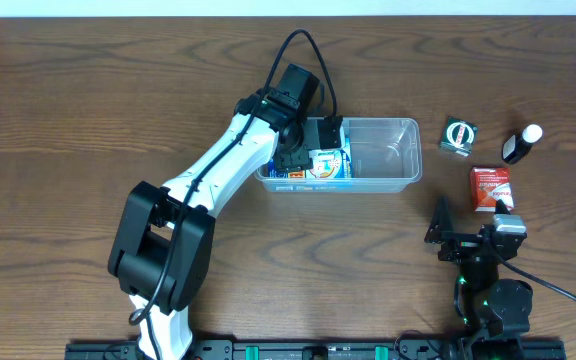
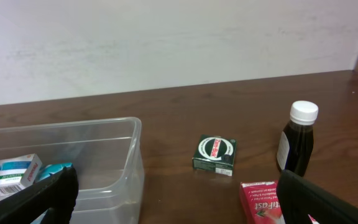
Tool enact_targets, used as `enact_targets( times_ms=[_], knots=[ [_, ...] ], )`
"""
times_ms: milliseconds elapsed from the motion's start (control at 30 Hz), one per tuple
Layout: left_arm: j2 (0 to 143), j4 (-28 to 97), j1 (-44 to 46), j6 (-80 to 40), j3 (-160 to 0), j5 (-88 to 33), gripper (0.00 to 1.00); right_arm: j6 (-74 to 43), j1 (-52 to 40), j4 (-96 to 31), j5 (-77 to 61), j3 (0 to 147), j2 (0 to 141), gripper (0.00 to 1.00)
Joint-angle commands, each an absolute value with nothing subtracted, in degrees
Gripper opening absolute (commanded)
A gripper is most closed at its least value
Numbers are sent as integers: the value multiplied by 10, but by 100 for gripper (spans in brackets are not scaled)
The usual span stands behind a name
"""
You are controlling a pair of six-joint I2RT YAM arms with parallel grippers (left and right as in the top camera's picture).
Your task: Pack container
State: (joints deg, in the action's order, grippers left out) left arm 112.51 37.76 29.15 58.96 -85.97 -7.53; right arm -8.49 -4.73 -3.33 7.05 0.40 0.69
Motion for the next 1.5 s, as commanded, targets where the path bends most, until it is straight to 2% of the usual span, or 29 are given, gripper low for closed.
enact_targets(
  times_ms=[0, 233, 333, 367, 400, 433, 467, 767, 900, 1200, 1467],
  knots=[
    [1127, 380, 294, 595, -868, -79, 72, -79, -40, -35, 69, 3, 3, 99],
    [1084, 369, 311, 574, -870, -80, 70, -79, -40, -35, 69, 3, 3, 99],
    [1057, 345, 320, 520, -870, -80, 52, -79, -40, -35, 69, 3, 3, 99],
    [1049, 332, 322, 495, -870, -80, 43, -79, -40, -35, 69, 3, 3, 99],
    [1043, 315, 325, 456, -870, -84, 25, -79, -40, -35, 69, 3, 3, 99],
    [1039, 300, 327, 411, -870, -93, 12, -79, -40, -35, 69, 3, 3, 99],
    [1036, 286, 329, 362, -870, -108, 6, -79, -40, -35, 69, 3, 3, 99],
    [1037, 225, 369, -56, -870, -131, 6, -79, -40, -35, 69, 3, 3, 99],
    [1037, 218, 386, -205, -870, -62, 6, -79, -40, -35, 69, 3, 3, 99],
    [1043, 226, 431, -266, -870, 50, 6, -79, -40, -35, 69, 3, 3, 99],
    [1100, 220, 434, -284, -870, 61, 6, -79, -40, -35, 69, 3, 3, 99]
  ],
)
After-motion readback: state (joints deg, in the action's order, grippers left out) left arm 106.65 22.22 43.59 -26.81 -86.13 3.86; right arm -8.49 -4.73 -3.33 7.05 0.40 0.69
